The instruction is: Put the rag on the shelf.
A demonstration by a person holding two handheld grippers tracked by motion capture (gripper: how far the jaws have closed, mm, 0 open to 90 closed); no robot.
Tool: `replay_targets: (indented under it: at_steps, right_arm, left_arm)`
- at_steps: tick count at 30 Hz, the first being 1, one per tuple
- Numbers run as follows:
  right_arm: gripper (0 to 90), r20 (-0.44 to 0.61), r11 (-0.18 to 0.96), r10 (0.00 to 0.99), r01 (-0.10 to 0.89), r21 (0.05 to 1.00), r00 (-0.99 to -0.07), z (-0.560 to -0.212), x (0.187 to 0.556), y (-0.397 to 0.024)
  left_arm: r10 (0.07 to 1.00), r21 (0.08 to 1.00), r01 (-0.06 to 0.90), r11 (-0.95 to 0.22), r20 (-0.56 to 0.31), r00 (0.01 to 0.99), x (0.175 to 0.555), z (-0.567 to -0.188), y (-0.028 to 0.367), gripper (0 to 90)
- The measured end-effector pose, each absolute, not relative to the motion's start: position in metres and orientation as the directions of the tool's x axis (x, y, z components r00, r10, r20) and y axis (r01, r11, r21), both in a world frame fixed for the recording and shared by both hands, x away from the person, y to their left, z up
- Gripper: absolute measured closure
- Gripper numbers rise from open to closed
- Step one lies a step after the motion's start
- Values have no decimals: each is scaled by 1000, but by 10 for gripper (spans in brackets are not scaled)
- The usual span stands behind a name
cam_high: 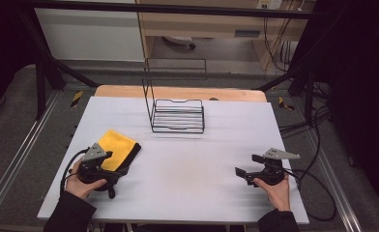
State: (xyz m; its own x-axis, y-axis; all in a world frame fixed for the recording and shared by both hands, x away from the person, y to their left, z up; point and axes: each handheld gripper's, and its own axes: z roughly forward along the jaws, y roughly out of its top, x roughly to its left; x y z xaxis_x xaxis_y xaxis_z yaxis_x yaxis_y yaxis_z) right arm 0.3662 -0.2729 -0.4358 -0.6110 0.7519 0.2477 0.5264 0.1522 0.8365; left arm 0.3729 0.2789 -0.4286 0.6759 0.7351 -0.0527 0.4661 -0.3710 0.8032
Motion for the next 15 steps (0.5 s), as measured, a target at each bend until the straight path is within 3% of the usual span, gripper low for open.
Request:
replay_targets:
  at_steps: [15]
  right_arm:
    - [7,231,172,763,534,828,-604,-437,366,-271]
  left_arm:
    - [763,789,485,-378,-31,645,376,-422,275,118]
